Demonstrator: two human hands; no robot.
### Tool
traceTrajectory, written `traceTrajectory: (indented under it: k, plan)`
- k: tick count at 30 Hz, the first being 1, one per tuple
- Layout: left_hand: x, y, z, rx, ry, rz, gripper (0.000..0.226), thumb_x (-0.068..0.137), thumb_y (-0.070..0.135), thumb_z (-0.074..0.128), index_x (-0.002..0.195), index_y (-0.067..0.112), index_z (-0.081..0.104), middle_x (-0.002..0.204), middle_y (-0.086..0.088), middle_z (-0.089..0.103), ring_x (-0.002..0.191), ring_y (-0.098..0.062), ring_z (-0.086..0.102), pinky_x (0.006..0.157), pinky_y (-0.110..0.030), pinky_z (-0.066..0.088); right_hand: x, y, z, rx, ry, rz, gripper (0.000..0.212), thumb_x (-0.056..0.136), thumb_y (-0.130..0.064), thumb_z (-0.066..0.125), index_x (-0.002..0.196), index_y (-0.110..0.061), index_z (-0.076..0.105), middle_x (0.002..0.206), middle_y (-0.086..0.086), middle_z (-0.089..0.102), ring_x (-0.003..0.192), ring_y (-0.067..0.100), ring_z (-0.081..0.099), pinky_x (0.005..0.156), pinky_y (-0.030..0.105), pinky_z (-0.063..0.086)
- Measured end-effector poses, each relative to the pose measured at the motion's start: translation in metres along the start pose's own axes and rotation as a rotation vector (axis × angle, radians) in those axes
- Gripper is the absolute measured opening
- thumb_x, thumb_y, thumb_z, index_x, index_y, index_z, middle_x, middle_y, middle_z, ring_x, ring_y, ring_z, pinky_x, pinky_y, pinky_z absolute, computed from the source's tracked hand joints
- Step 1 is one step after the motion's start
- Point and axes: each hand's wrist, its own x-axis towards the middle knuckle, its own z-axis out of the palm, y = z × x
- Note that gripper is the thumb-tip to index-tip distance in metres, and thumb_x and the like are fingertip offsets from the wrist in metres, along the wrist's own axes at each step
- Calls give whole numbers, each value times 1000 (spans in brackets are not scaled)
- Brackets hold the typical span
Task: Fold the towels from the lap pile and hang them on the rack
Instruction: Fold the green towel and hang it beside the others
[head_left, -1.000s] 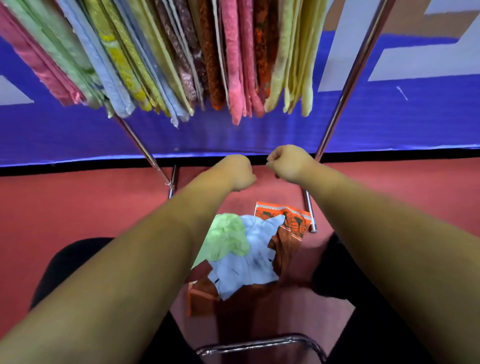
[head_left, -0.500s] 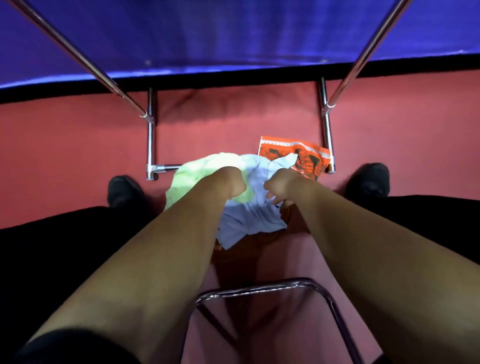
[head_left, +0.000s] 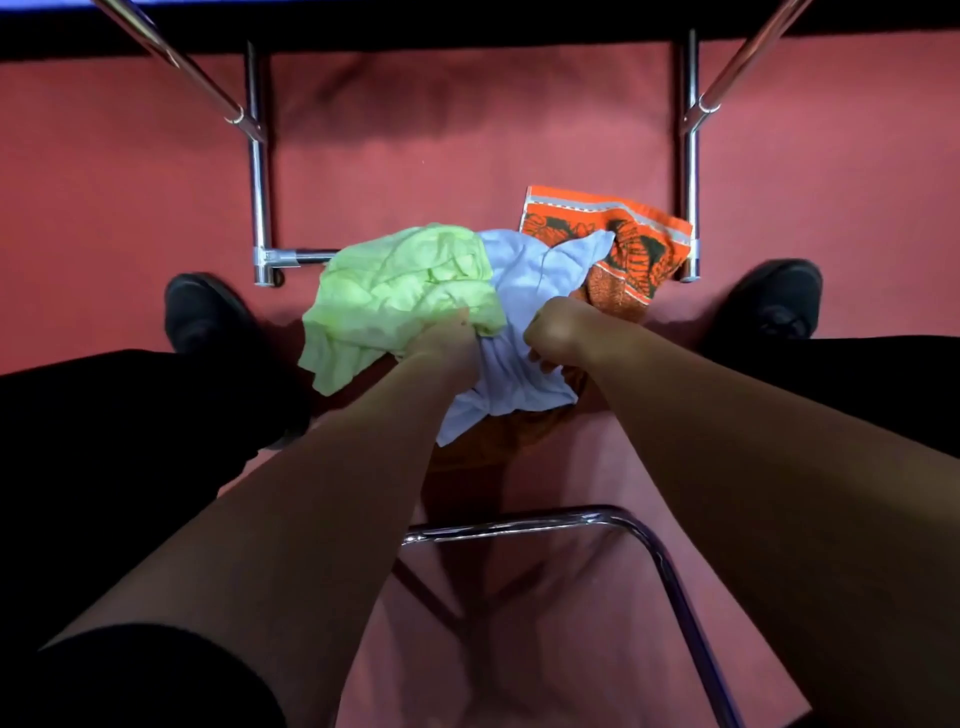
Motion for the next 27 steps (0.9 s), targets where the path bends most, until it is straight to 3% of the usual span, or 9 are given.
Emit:
traceTrajectory:
  k: [2,5,9,11,14,16,20,25,27]
  plan:
    - [3,-2,-7,-57,52,-15,33,100,21,58,129,10,70,133,-15,67,125,-38,62,102,-41,49,6,5,2,-28,19,-5,21,92,-10,63,87,3,79,86,18,80,82,36,79,83,50,66]
    - [0,-4,-24,-201,183,2,25,98,21,64,115,8,75,122,-16,70,120,-37,64,104,-40,48,-1,-4,-1,-140,55,-39,19,97,-15,64,79,-12,70,93,10,77,89,28,75,69,34,57]
    - [-11,-2,-50,-446,189,-12,24,91,12,69,113,18,60,98,-1,61,92,-25,59,73,-29,45,-9,-20,-7,26,153,-98,43,94,-12,66,83,-43,39,86,-9,45,104,21,52,93,34,52]
    - [-23,5,-68,-556,132,20,22,91,10,66,106,22,55,86,1,54,76,-23,54,57,-28,39,-15,-27,-11,101,143,-155,49,93,-10,69,109,-53,51,88,-12,42,107,19,47,79,29,47]
    - [-48,16,-98,-639,124,58,25,66,30,67,89,30,57,78,3,57,68,-22,52,57,-29,40,-27,-43,-17,57,167,-260,54,92,-14,73,142,-31,60,110,-6,58,104,18,53,81,29,46]
    - [-57,17,-114,-670,147,71,40,48,44,62,88,38,63,80,5,67,72,-23,62,67,-33,49,-37,-51,-21,28,224,-324,37,95,-16,70,131,-20,67,114,2,67,104,23,62,77,29,46]
    - [-92,26,-151,-638,146,139,27,84,11,60,109,20,67,88,0,67,77,-21,60,56,-25,43,-69,-61,-33,30,417,-378,25,99,-13,55,117,-5,71,110,15,73,104,32,66,79,33,43]
    - [-135,33,-201,-268,320,177,32,89,2,53,120,6,64,120,-14,70,112,-32,65,86,-35,49,-126,-85,-64,83,611,-468,22,100,-13,49,102,-3,69,112,28,72,109,40,67,88,38,47]
    - [-159,36,-226,-163,401,234,24,92,3,53,114,4,64,123,-20,69,115,-38,64,83,-34,43,-158,-100,-80,113,651,-531,26,98,-21,47,100,-9,70,108,21,71,105,33,66,91,37,48]
